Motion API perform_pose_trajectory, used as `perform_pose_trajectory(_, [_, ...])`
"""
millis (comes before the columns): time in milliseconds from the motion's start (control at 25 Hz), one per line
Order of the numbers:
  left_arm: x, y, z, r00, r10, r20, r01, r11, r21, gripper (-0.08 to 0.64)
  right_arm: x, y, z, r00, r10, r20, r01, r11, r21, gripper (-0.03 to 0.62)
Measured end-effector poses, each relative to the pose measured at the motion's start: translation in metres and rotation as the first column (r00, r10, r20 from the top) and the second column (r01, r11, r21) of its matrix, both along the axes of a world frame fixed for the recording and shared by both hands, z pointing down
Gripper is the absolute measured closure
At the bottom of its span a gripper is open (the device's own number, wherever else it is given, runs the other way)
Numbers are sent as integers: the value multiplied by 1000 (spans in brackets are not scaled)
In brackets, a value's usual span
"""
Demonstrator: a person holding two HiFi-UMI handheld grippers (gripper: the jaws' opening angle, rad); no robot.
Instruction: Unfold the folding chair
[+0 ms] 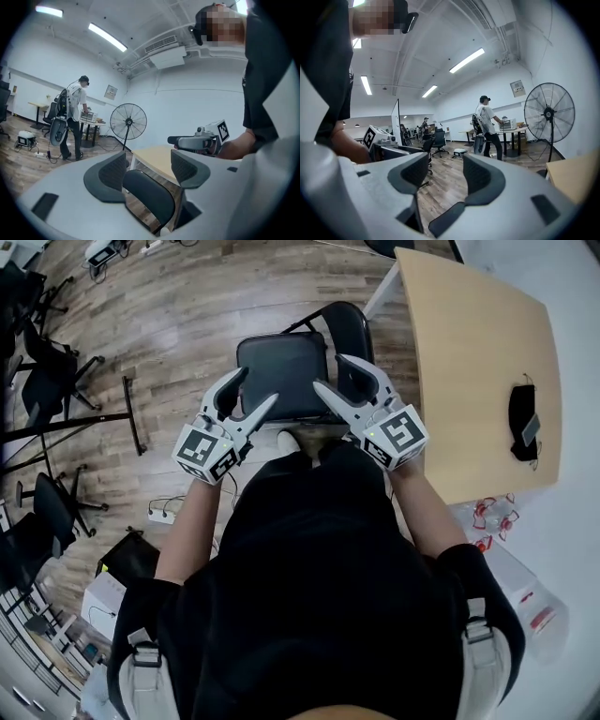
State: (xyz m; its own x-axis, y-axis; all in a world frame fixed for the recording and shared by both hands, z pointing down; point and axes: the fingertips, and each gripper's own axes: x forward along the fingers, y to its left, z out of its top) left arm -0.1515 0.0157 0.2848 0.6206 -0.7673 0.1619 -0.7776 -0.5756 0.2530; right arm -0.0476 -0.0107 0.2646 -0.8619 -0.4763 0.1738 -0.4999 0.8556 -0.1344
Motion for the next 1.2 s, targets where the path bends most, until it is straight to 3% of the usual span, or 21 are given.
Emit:
perform_pose_trajectory(320, [-10,22,-26,1000,-18,3,18,998,60,319,-18,24,-22,1000,-27,7,26,998,61,368])
perform_pose_trajectory(520, [-16,34,-35,998,-10,56,4,995,104,318,-28,34,-27,999,-32,10,31,996,78,370])
perform_pose_trajectory(1200, [1,26,-27,994,73,79,-79,994,78,321,-23,38,-21,1000,-7,-24,9,998,59,370])
